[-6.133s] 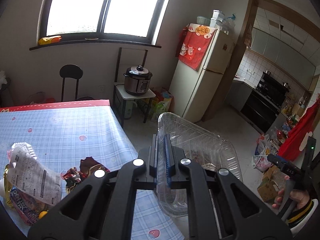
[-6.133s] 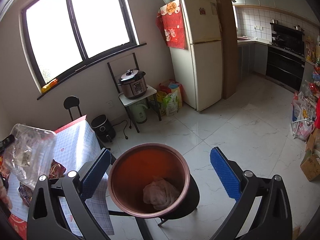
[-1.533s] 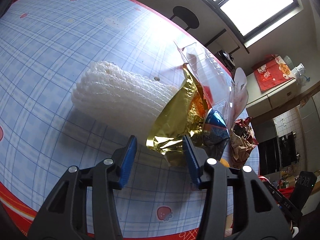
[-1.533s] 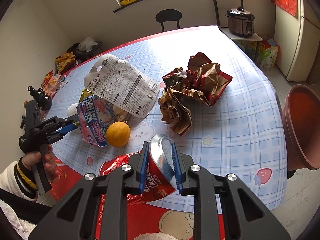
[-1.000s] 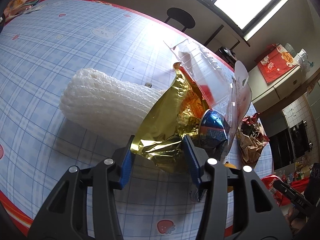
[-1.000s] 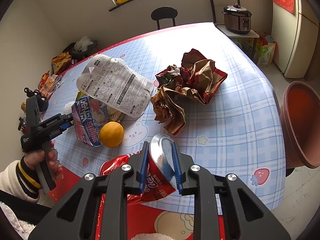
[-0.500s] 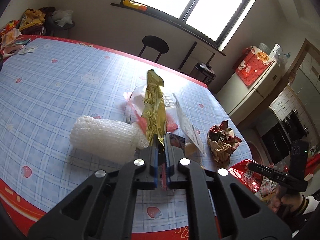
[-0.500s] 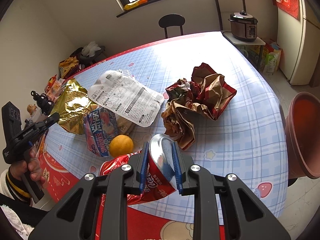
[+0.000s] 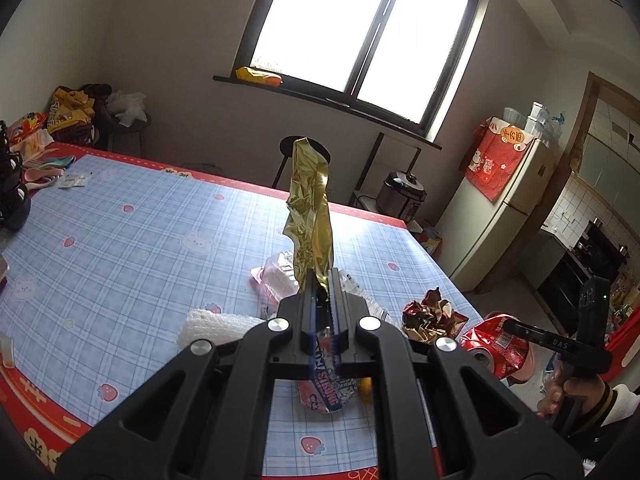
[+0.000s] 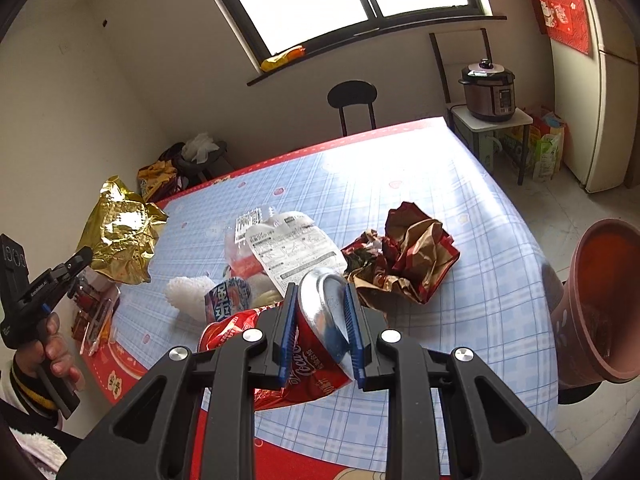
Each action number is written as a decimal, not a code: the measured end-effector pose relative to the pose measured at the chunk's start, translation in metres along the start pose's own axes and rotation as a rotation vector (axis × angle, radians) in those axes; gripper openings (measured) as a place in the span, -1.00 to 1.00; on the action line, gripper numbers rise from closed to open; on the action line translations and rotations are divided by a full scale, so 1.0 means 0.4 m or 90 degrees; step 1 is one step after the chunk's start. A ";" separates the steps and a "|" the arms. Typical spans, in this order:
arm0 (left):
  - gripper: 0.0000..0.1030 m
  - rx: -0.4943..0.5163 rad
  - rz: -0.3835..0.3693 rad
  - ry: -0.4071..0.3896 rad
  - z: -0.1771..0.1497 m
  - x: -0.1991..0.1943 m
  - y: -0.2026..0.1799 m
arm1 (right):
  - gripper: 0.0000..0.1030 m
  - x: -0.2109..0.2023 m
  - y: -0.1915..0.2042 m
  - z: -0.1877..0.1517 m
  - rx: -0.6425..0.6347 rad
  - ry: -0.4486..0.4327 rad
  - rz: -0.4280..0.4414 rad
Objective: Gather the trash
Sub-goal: 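Lift the gold wrapper and red can with both tools toward the bin, then open the right tool to drop the red can into the bin, then open the left tool to drop the gold wrapper into the bin, then move both tools back over the remaining trash on the table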
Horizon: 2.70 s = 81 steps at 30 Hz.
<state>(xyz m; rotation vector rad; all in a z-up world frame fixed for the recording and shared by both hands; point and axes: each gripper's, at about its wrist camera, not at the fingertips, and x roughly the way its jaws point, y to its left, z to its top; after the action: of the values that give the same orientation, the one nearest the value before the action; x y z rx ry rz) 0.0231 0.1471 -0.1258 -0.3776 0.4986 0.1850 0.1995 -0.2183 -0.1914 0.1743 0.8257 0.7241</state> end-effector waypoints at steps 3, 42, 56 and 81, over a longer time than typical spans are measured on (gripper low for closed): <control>-0.82 0.009 -0.007 -0.019 0.027 -0.015 -0.034 | -0.54 -0.050 -0.048 0.025 0.013 -0.034 -0.011; -0.82 0.227 -0.292 0.107 -0.090 0.329 -0.992 | 0.90 -0.506 -0.759 0.097 0.122 -0.130 -0.276; 0.20 0.286 -0.386 0.173 -0.227 0.520 -1.303 | 0.90 -0.750 -0.750 -0.052 0.183 -0.163 -0.364; 0.89 0.261 -0.176 0.080 -0.050 0.269 -0.853 | 0.90 -0.608 -0.459 0.006 0.097 -0.097 -0.367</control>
<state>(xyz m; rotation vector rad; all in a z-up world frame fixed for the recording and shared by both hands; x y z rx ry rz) 0.1972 -0.1641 -0.0910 -0.0540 0.5868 -0.2085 0.1855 -0.5135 -0.1171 0.1167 0.7355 0.1040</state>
